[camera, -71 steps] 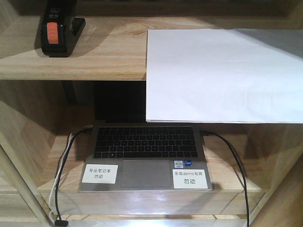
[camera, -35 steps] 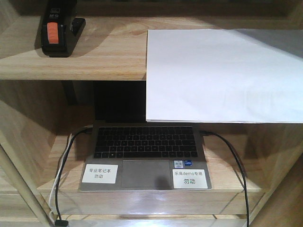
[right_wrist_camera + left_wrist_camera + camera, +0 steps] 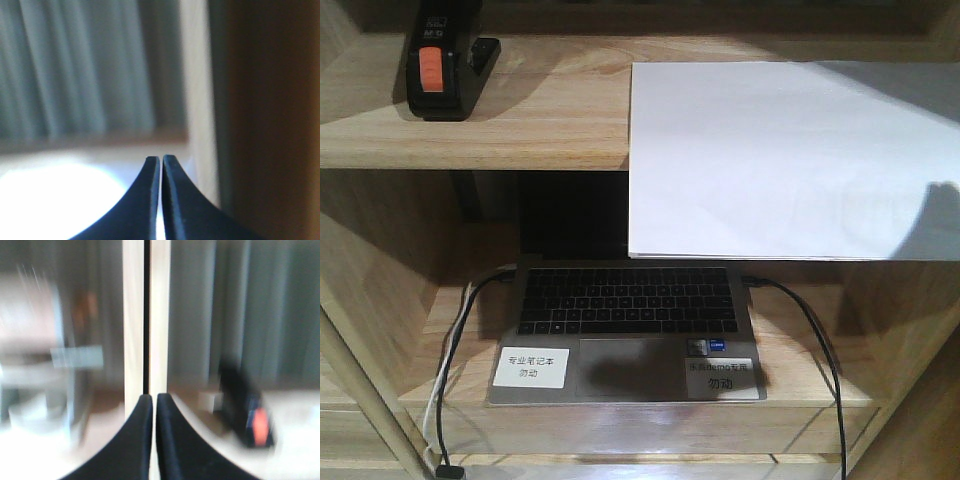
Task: Grab stapler and paper to desk for stapling
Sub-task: 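Lower the open left gripper around the black stapler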
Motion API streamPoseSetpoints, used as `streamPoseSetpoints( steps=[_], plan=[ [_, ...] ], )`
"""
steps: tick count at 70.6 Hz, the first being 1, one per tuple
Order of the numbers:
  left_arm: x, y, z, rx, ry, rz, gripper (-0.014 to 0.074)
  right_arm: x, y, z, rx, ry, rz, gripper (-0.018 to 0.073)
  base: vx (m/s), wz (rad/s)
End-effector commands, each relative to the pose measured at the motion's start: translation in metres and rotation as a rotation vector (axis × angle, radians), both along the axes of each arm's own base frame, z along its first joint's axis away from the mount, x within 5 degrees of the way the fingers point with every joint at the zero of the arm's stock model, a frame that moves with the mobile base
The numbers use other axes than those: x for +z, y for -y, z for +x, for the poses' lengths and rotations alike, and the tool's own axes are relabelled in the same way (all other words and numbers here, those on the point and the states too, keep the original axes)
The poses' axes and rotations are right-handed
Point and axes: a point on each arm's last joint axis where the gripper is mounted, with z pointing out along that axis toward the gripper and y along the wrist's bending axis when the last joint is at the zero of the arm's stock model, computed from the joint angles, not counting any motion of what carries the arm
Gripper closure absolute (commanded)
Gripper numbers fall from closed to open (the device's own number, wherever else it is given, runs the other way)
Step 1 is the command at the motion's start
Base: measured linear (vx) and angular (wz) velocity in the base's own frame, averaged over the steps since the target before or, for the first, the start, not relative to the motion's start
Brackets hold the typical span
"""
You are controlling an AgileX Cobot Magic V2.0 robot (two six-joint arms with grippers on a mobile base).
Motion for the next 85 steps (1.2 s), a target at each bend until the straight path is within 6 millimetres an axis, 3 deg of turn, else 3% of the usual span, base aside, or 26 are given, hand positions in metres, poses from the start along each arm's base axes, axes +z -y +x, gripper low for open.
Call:
streamPoseSetpoints(
  steps=[1, 8, 19, 34, 42, 63, 85],
  plan=[
    [0.010, 0.001, 0.004, -0.006, 0.045, -0.014, 0.0524, 0.012, 0.001, 0.001, -0.007, 0.062, -0.013, 0.0545, 0.00, 0.00],
    [0.010, 0.001, 0.004, -0.006, 0.043, -0.014, 0.0437, 0.012, 0.001, 0.001, -0.008, 0.062, -0.048, 0.0503, 0.00, 0.00],
    [0.009, 0.002, 0.004, -0.025, 0.034, -0.036, 0.0209, 0.012, 0.001, 0.001, -0.008, 0.061, -0.048, 0.0351, 0.00, 0.00],
    [0.008, 0.003, 0.004, -0.037, 0.020, -0.050, -0.0113, 0.011, 0.001, 0.001, -0.014, 0.061, -0.056, -0.0010, 0.00, 0.00],
    [0.008, 0.004, 0.004, -0.045, 0.019, -0.049, -0.0132, 0.011, 0.001, 0.001, -0.014, 0.061, -0.056, -0.0169, 0.00, 0.00],
    [0.007, 0.009, 0.007, -0.133, 0.010, -0.046, -0.0099, 0.011, 0.001, 0.001, -0.012, 0.061, -0.052, -0.0117, 0.00, 0.00],
    [0.007, 0.024, 0.006, -0.365, -0.004, -0.045, -0.0077, 0.011, 0.001, 0.001, -0.012, 0.061, -0.052, 0.0051, 0.00, 0.00]
  ],
)
